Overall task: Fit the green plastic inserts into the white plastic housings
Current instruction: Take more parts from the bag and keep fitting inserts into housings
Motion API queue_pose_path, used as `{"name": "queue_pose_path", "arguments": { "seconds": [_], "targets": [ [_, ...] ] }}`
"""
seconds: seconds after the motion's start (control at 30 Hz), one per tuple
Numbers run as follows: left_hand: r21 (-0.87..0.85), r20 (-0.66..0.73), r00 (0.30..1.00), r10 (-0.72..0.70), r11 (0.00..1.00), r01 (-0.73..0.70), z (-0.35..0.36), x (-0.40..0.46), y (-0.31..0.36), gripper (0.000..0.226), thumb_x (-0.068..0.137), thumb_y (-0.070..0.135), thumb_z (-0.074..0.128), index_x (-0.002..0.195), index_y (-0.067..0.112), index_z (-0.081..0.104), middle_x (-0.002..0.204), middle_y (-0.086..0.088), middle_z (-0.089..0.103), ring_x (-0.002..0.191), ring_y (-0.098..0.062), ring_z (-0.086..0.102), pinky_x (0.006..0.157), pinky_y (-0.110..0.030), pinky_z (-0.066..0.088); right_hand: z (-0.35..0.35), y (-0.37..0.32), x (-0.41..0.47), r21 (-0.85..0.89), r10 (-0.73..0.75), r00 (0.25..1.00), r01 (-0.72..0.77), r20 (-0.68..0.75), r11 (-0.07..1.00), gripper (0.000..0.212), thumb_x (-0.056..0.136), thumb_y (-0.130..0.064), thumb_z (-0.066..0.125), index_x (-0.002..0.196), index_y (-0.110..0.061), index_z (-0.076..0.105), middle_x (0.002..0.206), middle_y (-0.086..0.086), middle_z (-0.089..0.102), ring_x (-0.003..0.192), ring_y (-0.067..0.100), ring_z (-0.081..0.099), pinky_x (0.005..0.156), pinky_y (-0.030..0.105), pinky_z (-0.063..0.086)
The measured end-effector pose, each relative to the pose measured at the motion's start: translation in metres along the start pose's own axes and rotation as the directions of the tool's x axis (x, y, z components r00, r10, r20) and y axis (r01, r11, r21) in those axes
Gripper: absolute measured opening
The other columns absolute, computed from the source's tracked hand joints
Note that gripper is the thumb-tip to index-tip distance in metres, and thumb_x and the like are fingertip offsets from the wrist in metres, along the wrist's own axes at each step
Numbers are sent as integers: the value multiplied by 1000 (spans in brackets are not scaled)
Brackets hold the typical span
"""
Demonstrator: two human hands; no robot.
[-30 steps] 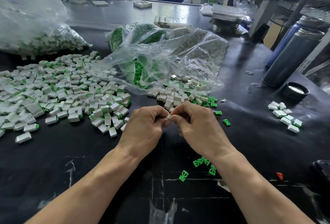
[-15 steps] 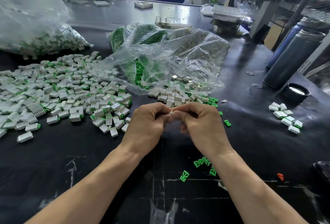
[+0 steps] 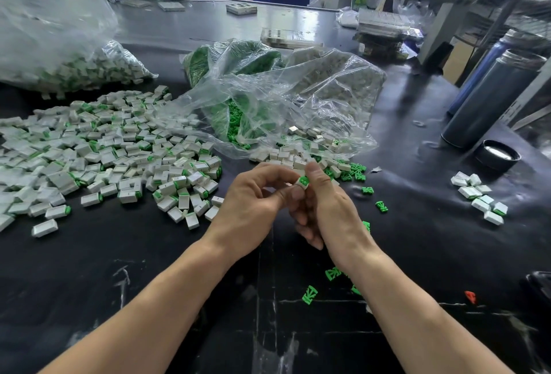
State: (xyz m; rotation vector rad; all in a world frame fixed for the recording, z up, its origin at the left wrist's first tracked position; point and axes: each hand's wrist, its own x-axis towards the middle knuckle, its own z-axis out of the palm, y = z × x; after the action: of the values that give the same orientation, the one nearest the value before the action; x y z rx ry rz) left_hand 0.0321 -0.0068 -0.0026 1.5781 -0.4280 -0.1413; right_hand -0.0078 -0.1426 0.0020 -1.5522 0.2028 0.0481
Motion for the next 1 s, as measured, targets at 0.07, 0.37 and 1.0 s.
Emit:
{"name": "queue_pose_path", "arguments": {
  "seconds": [0.07, 0.37, 1.0],
  "targets": [
    [-17, 21, 1000, -6, 1000, 6, 0, -1, 0, 8, 92, 1, 71, 95, 8, 74, 109, -15, 69, 83, -28, 71, 94, -60, 54, 2, -3, -3, 42, 3, 1000, -4, 11, 999, 66, 105, -66, 32, 62, -36, 72, 60, 0, 45, 46, 12, 39, 37, 21, 29],
    [43, 62, 998, -8, 999, 5, -1, -1, -3, 8, 91, 24, 73, 98, 22, 72, 93, -6, 75, 92, -26, 72, 96, -51, 56, 6, -6, -5, 135, 3, 1000, -6, 25, 991, 54, 108, -52, 37, 81, -26, 75, 58, -5, 35, 41, 6, 29, 36, 18, 25],
    [-1, 46, 997, -57, 998, 57, 4, -5, -6, 11, 89, 27, 73, 93, 17, 73, 89, -7, 77, 82, -19, 71, 83, -41, 57, 16, 17, 8, -166, -140, 970, 107, -197, 980, 54, 87, -64, 27, 70, -41, 73, 52, -15, 60, 53, -2, 54, 64, 31, 41]
  ]
}}
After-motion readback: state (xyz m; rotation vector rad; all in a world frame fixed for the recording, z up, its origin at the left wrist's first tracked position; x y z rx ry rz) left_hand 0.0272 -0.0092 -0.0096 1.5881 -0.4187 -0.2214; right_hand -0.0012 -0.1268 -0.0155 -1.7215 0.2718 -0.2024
